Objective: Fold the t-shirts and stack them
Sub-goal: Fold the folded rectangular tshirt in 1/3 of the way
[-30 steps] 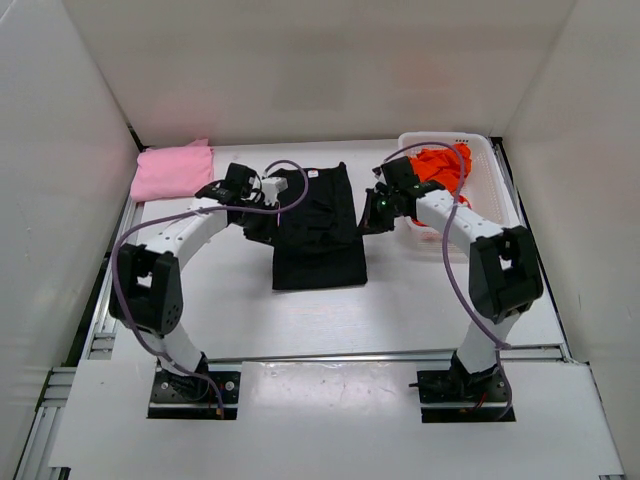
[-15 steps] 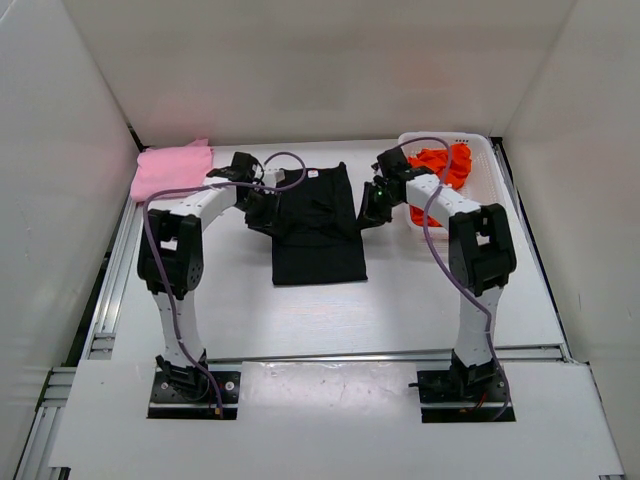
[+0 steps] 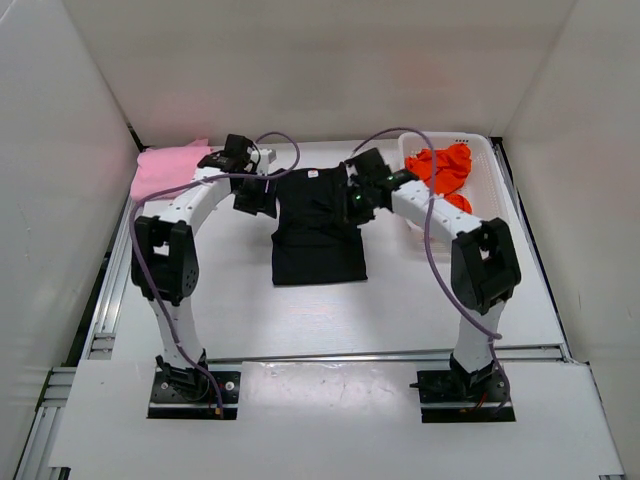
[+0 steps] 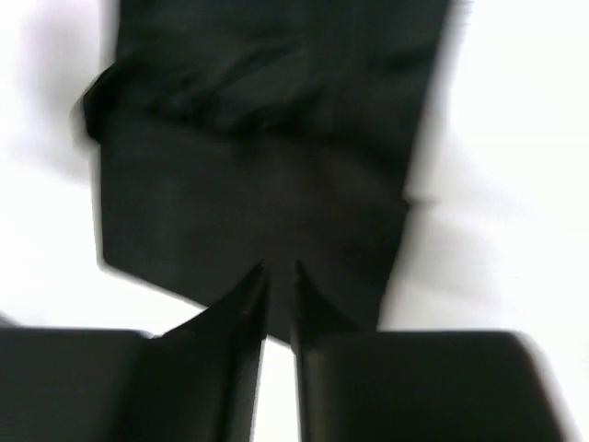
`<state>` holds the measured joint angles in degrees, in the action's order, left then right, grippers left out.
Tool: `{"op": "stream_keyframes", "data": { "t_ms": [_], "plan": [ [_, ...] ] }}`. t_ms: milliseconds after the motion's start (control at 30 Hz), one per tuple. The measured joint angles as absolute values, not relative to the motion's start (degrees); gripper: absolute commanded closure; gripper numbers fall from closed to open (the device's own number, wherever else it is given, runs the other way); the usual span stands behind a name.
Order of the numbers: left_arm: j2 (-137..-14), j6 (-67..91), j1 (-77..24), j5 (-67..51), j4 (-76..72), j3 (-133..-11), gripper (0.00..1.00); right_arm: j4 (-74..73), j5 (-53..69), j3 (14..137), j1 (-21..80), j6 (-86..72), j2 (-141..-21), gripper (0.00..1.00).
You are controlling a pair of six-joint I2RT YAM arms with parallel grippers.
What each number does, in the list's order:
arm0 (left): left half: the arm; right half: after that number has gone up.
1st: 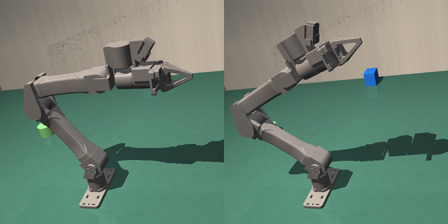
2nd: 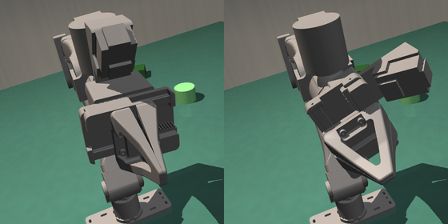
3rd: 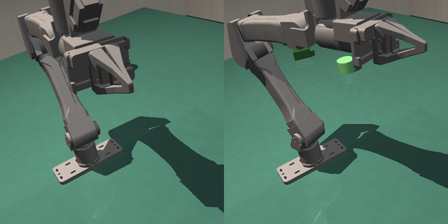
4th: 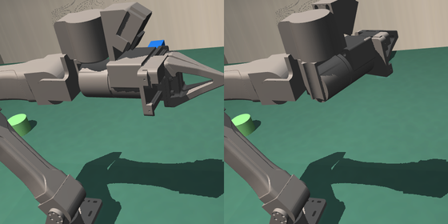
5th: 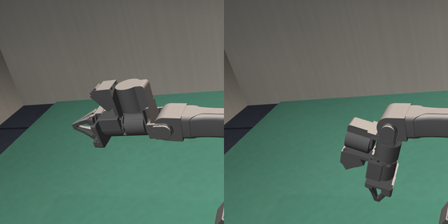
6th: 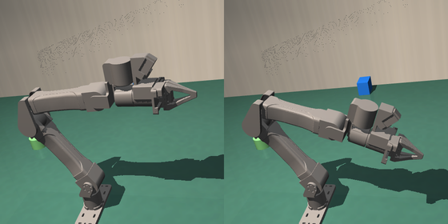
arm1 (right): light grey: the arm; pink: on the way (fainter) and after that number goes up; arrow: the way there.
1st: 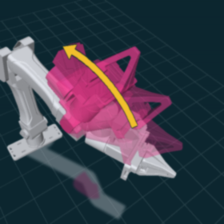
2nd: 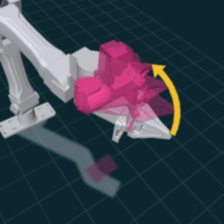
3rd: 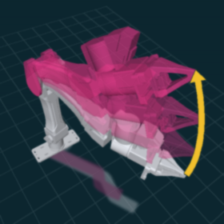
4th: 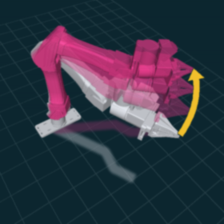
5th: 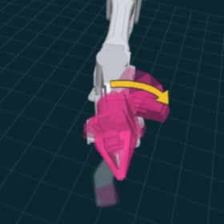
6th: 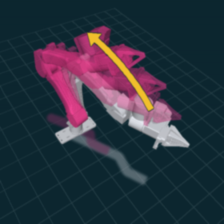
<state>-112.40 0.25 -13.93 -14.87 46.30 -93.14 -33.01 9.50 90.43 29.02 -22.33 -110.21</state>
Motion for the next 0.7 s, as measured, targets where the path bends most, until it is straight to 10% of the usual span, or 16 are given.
{"op": "stream_keyframes", "data": {
  "t_ms": [700],
  "plan": [
    [-100.44, 0.23, -18.44, -22.59, 45.58, -66.92, 0.32, -26.11, 11.31, 85.23, 38.98, -27.81, -119.0, 1.0]
  ]
}}
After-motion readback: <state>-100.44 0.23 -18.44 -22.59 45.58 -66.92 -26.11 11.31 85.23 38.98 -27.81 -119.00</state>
